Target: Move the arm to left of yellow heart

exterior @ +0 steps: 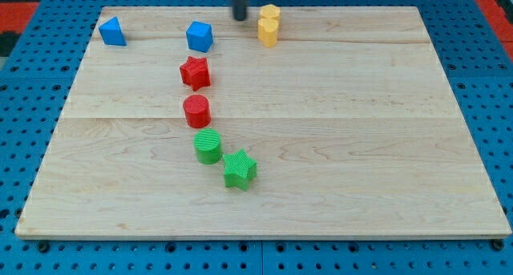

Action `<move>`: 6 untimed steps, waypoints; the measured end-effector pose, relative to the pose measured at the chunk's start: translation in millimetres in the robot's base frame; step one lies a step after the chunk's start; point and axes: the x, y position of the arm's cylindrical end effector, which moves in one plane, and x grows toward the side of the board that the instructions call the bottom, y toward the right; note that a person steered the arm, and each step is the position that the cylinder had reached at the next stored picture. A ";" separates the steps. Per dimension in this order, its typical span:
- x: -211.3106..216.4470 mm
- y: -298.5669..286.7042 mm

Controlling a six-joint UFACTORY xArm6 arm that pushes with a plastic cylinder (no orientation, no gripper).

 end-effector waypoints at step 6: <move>113.9 170.6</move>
